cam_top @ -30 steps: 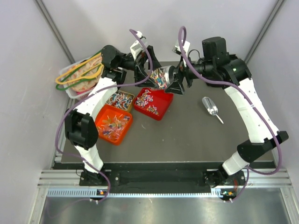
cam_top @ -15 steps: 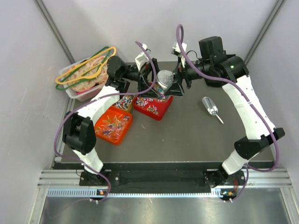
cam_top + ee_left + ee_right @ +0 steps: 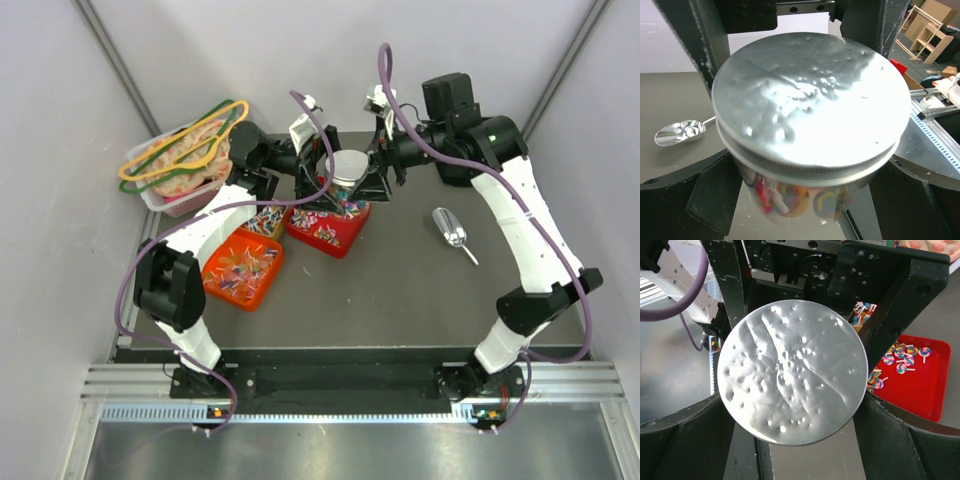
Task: Pack the candies
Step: Adjust the packing bottle.
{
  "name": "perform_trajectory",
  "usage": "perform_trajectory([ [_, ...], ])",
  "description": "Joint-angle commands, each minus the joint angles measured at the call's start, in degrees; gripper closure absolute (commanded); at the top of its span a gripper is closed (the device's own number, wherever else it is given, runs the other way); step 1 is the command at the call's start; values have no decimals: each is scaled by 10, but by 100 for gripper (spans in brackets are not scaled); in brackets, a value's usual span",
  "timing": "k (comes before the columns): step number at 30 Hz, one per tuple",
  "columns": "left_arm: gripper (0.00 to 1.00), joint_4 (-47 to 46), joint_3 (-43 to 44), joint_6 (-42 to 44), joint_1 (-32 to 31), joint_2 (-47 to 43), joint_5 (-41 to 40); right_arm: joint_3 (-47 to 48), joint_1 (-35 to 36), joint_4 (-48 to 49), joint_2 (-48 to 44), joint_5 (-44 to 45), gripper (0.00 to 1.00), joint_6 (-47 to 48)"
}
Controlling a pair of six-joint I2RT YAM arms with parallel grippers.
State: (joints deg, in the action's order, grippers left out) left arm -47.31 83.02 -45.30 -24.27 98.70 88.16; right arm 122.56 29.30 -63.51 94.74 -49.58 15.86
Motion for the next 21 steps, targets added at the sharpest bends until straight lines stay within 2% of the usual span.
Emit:
perform_trajectory([
  [1,1,-18,-4,16,-2,-3,25,57,20,37,-6,-122,70,-40],
  [10,1,-18,-1,15,-5,1,24,77,21,47,18,-173,61,-62],
  [15,1,-16,7,14,-6,6,25,76,21,43,14,-199,49,-61],
  [21,1,-19,20,13,-6,12,24,61,32,33,8,-220,48,-47],
])
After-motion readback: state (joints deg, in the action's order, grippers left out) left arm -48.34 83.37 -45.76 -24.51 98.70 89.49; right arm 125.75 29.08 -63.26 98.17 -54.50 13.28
